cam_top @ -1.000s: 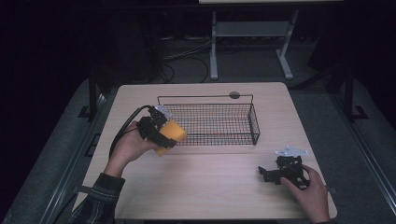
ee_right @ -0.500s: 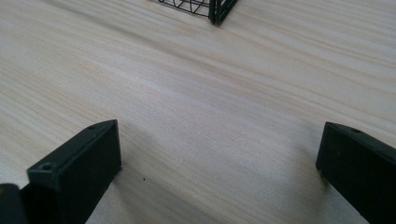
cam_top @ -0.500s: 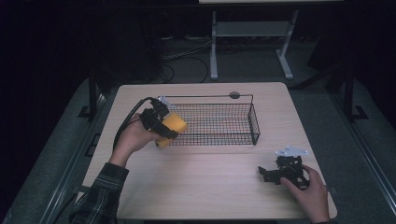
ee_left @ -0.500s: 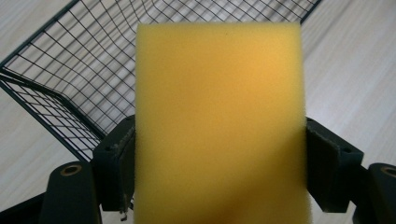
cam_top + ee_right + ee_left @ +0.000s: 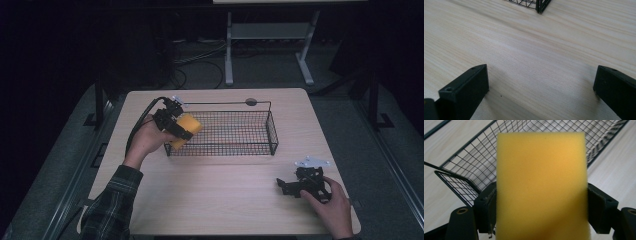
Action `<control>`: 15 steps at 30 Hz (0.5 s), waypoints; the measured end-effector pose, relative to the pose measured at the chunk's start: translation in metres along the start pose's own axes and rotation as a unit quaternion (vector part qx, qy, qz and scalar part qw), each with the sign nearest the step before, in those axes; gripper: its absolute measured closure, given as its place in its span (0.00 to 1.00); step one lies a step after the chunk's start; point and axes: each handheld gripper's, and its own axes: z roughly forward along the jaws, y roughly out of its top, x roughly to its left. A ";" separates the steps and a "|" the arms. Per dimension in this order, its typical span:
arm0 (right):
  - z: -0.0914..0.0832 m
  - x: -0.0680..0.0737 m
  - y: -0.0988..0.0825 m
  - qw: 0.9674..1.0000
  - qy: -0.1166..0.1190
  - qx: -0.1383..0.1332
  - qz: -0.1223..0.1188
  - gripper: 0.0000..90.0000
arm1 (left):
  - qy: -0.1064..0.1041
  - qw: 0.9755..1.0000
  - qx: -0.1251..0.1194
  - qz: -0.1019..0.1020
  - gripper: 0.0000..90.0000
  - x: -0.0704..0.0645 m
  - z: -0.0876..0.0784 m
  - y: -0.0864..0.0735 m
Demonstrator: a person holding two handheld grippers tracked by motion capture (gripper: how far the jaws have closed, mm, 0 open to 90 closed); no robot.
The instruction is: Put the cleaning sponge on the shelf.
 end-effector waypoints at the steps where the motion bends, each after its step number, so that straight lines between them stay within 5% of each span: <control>1: 0.000 0.000 0.000 1.000 0.000 0.000 0.000 0.00 | 0.001 1.000 0.000 -0.002 0.26 0.001 0.001 0.001; 15: 0.000 0.000 0.000 1.000 0.000 0.000 0.000 0.00 | 0.010 1.000 -0.009 -0.022 0.26 0.015 0.023 0.013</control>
